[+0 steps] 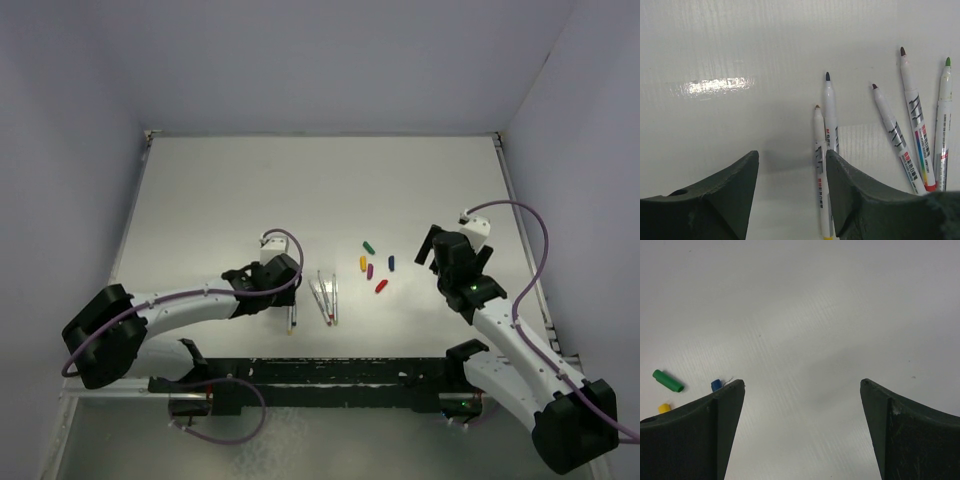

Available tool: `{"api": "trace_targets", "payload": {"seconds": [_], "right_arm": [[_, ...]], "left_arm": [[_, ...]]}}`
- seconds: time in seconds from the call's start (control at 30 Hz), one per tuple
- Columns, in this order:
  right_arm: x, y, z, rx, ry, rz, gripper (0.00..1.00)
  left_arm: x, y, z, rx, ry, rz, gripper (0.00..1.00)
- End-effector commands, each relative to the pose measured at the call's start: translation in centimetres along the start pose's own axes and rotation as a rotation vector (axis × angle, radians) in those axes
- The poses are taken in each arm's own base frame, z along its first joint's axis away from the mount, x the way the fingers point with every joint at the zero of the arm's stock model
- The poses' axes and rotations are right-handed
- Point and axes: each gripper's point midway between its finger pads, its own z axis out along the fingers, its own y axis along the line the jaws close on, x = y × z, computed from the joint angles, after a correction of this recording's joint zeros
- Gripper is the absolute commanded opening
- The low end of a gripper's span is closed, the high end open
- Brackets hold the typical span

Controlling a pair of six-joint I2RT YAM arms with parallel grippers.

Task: Insert the pens into the pen caps

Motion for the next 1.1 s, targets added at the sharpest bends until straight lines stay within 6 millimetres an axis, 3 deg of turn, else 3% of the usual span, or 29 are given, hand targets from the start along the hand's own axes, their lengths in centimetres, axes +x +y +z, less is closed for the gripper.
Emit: {"api": "trace_targets", "payload": {"seconds": [0.0, 0.6, 1.07], "right_arm": [[-0.9, 0.3, 0.0, -0.006, -0.022, 0.019, 1.0], [-1.0, 0.4, -0.1, -0.005, -0.023, 0.022, 1.0], [-1.3, 0.0, -0.4, 0.022, -0.005, 0.023, 1.0]], "left_arm": [[-0.9, -0.6, 0.0, 0.006, -0.031, -0.023, 0.6], [0.1, -1.0, 1.0, 0.002, 0.016, 0.002, 0.59], [3.2, 1.6, 0.3, -0.105, 0.154, 0.01, 0.49]]}}
